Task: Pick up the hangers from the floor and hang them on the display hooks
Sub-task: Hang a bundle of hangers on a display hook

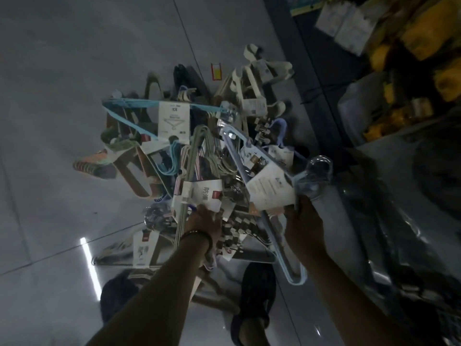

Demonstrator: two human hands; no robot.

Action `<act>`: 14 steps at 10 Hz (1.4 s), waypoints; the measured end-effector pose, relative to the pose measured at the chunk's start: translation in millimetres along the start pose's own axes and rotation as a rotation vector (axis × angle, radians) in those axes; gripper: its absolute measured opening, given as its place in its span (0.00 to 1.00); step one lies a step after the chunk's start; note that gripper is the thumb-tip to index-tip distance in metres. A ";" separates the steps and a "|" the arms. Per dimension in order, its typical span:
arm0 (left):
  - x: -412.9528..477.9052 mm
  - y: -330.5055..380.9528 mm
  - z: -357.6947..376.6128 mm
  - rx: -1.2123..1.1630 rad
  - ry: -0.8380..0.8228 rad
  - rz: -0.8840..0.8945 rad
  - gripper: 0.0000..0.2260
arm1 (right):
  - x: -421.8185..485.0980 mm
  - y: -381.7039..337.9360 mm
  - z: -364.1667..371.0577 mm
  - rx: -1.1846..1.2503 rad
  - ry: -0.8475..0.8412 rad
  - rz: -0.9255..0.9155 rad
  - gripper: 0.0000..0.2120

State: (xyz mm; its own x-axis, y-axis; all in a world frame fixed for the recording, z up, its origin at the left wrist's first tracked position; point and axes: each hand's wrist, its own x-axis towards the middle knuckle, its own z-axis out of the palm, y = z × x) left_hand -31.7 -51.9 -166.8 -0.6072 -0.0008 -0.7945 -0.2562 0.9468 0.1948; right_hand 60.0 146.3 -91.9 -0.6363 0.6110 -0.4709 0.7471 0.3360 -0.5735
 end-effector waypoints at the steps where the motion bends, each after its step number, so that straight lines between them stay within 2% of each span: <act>1: -24.9 8.7 -26.2 -0.377 -0.221 0.020 0.25 | -8.5 -28.0 5.6 0.188 -0.086 -0.100 0.18; 2: -45.9 14.3 -71.9 -0.991 -0.851 -0.288 0.44 | -14.5 -47.4 12.0 0.400 -0.167 -0.182 0.19; 3: -62.2 12.9 -108.8 -1.125 -1.136 -0.091 0.42 | -13.6 -59.2 10.4 0.535 -0.244 -0.255 0.20; 4: -55.1 9.1 -122.2 -1.386 -1.264 0.114 0.35 | -2.6 -58.2 5.7 0.473 -0.280 -0.194 0.11; 5: -46.7 4.3 -123.4 -1.321 -1.181 0.296 0.27 | 11.0 -27.7 2.1 0.109 -0.451 0.132 0.20; 6: -39.7 -1.5 -119.4 -1.202 -0.977 0.366 0.21 | 15.5 -15.0 0.5 0.610 -0.495 0.359 0.41; 7: -33.1 -10.4 -105.3 -1.229 -0.825 0.348 0.24 | 12.6 -29.9 3.9 1.386 -0.438 0.601 0.32; 8: -13.7 -21.3 -83.9 -1.294 -0.581 0.287 0.30 | 13.1 -32.7 20.8 1.428 -0.366 0.645 0.29; 9: 5.7 -20.6 -68.5 -1.112 -0.266 0.219 0.29 | 18.8 -47.2 51.0 1.166 -0.353 0.556 0.12; 10: 23.9 -23.8 -56.5 -0.592 0.061 0.243 0.29 | 25.1 -45.4 86.8 0.836 -0.464 0.532 0.11; 11: 39.8 -29.1 -53.3 0.025 0.191 0.172 0.34 | 27.4 -29.7 120.1 0.654 -0.553 0.650 0.15; 12: 55.1 -25.5 -45.2 -0.137 0.059 0.187 0.36 | 27.2 -16.2 149.2 0.590 -0.548 0.659 0.27; 13: 63.6 -13.5 -46.7 -0.367 0.002 0.131 0.34 | 26.6 -9.0 166.2 0.522 -0.557 0.625 0.41; 14: 65.4 -5.8 -58.9 -0.343 0.041 0.145 0.19 | 24.5 -12.3 157.8 0.497 -0.507 0.593 0.31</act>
State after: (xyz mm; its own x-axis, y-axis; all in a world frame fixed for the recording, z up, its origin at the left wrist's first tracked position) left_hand -114.2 -76.4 -186.1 -0.6836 0.1058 -0.7222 -0.3982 0.7751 0.4905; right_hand 4.9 44.1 -202.1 -0.2714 0.1586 -0.9493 0.8837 -0.3497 -0.3111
